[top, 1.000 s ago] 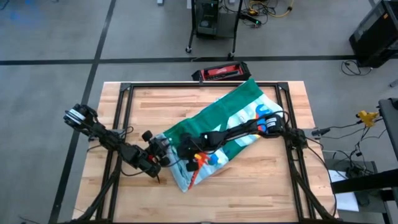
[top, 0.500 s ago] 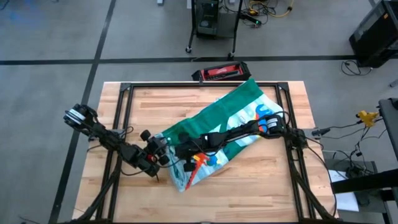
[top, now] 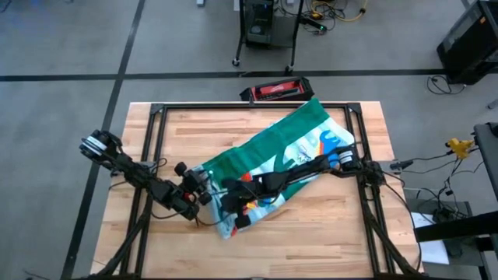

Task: Roll towel
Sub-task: Roll the multi-color dinosaur print towel

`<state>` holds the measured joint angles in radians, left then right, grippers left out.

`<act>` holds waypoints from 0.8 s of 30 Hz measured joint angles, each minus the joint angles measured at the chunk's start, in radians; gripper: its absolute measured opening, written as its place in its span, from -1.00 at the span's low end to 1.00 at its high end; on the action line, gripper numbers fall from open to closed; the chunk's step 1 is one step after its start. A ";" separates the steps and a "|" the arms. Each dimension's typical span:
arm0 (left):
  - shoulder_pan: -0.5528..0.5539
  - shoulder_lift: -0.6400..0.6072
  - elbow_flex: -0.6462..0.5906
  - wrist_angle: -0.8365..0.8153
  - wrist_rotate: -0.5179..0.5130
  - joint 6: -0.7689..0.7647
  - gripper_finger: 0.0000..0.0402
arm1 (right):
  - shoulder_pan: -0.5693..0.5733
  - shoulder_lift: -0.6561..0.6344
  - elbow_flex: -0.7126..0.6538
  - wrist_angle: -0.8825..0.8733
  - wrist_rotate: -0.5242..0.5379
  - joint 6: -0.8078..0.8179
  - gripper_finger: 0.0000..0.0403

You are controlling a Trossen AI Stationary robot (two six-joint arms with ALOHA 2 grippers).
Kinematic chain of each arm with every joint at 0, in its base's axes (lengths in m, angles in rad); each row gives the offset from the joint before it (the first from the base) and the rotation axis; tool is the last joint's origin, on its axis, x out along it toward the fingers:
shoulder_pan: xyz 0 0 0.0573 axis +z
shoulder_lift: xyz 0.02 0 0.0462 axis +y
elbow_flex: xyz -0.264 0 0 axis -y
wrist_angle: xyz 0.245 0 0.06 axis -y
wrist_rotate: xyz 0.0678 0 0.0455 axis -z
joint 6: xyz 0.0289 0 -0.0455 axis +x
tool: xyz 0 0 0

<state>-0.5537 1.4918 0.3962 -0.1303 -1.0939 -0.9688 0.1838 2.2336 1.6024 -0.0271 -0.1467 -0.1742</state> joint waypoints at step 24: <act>0.008 0.102 0.000 0.096 -0.031 -0.031 -0.41 | 0.037 -0.054 0.020 -0.043 0.051 -0.035 -1.00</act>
<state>-0.5460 1.5939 0.3958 -0.0348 -1.1252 -0.9998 0.2206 2.1799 1.6224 -0.0698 -0.0962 -0.2092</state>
